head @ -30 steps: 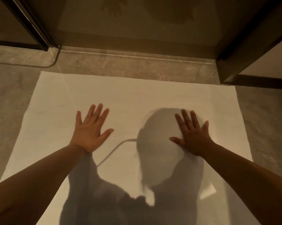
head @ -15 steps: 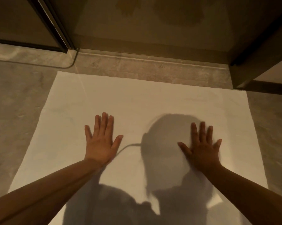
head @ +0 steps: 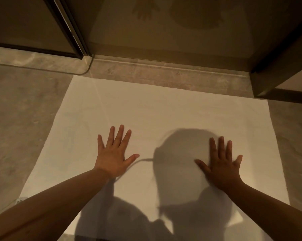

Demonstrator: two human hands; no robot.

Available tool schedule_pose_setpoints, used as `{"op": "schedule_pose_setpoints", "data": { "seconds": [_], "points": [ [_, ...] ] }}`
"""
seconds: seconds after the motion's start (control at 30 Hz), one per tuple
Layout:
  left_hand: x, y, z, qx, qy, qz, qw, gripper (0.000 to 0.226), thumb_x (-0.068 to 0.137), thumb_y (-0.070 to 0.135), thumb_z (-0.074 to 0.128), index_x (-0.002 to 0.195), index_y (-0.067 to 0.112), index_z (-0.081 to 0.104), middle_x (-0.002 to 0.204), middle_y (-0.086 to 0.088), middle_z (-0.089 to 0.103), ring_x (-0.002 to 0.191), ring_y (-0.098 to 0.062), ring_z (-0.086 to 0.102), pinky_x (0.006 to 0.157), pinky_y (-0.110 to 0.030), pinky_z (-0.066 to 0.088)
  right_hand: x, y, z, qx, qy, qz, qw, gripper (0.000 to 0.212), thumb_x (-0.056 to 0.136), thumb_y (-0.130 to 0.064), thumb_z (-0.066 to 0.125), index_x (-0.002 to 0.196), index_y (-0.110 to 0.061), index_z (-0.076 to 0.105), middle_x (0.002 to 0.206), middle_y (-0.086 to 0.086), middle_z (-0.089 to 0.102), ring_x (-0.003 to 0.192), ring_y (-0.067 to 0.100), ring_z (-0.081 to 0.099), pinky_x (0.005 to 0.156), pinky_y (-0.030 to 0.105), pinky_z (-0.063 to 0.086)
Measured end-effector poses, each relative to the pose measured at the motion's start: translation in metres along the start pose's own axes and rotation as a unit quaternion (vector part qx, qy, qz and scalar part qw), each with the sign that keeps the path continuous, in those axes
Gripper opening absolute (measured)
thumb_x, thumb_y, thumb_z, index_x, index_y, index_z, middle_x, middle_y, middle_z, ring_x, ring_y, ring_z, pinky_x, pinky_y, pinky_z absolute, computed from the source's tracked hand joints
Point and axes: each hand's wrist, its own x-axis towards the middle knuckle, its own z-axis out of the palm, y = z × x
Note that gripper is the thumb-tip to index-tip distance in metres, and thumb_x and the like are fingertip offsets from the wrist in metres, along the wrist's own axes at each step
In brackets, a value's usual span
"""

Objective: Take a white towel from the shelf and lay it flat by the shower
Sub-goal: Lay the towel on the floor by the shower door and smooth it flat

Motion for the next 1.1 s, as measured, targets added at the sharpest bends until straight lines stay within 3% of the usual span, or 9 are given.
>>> {"op": "schedule_pose_setpoints", "data": {
  "seconds": [0.3, 0.37, 0.5, 0.57, 0.97, 1.1],
  "points": [
    [0.005, -0.001, -0.003, 0.034, -0.007, 0.007, 0.999, 0.094, 0.072, 0.085, -0.003, 0.141, 0.027, -0.03, 0.151, -0.003, -0.033, 0.137, -0.026, -0.031, 0.108, -0.061, -0.008, 0.004, -0.002, -0.013, -0.002, -0.029, -0.013, 1.0, 0.098, 0.064, -0.086, -0.002, 0.134, -0.027, -0.038, 0.147, 0.005, -0.038, 0.139, 0.03, -0.03, 0.11, 0.064, -0.002],
    [0.004, 0.0, -0.008, 0.039, 0.017, 0.051, 0.998, 0.092, 0.078, 0.081, 0.003, 0.145, 0.024, -0.021, 0.154, -0.005, -0.025, 0.14, -0.027, -0.024, 0.109, -0.062, -0.004, 0.001, -0.003, -0.014, 0.016, -0.021, -0.015, 1.0, 0.1, 0.066, -0.086, 0.002, 0.138, -0.027, -0.034, 0.148, 0.005, -0.037, 0.139, 0.03, -0.029, 0.11, 0.063, -0.002],
    [-0.007, 0.009, -0.01, 0.064, 0.022, 0.207, 0.976, 0.08, 0.089, 0.068, 0.021, 0.149, 0.017, 0.014, 0.157, -0.012, 0.012, 0.143, -0.035, 0.006, 0.106, -0.067, 0.016, -0.014, -0.003, -0.005, 0.011, 0.008, -0.066, 0.998, 0.096, 0.072, -0.087, 0.007, 0.141, -0.033, -0.031, 0.151, 0.004, -0.035, 0.139, 0.029, -0.031, 0.11, 0.061, -0.004],
    [-0.012, 0.014, -0.009, 0.072, 0.01, 0.223, 0.972, 0.077, 0.089, 0.065, 0.025, 0.148, 0.016, 0.021, 0.155, -0.013, 0.018, 0.141, -0.037, 0.015, 0.104, -0.067, 0.021, -0.02, 0.001, 0.002, -0.015, 0.0, -0.086, 0.996, 0.094, 0.071, -0.088, 0.003, 0.142, -0.035, -0.031, 0.152, 0.003, -0.034, 0.138, 0.028, -0.033, 0.111, 0.062, -0.004],
    [-0.016, 0.014, -0.021, 0.085, -0.024, 0.206, 0.974, 0.082, 0.085, 0.069, 0.026, 0.146, 0.015, 0.027, 0.153, -0.015, 0.022, 0.139, -0.04, 0.019, 0.1, -0.068, 0.026, -0.018, 0.015, -0.005, -0.034, -0.029, -0.07, 0.997, 0.098, 0.064, -0.089, 0.001, 0.137, -0.035, -0.037, 0.15, 0.001, -0.038, 0.137, 0.03, -0.033, 0.109, 0.066, 0.002],
    [-0.02, 0.031, -0.015, 0.091, -0.009, 0.245, 0.965, 0.075, 0.09, 0.063, 0.029, 0.148, 0.016, 0.021, 0.156, -0.012, 0.016, 0.141, -0.035, 0.015, 0.106, -0.063, 0.021, -0.023, -0.01, -0.004, -0.028, 0.002, -0.149, 0.988, 0.099, 0.07, -0.088, 0.01, 0.14, -0.034, -0.033, 0.15, 0.002, -0.038, 0.138, 0.028, -0.034, 0.11, 0.06, -0.003]
  ]
}}
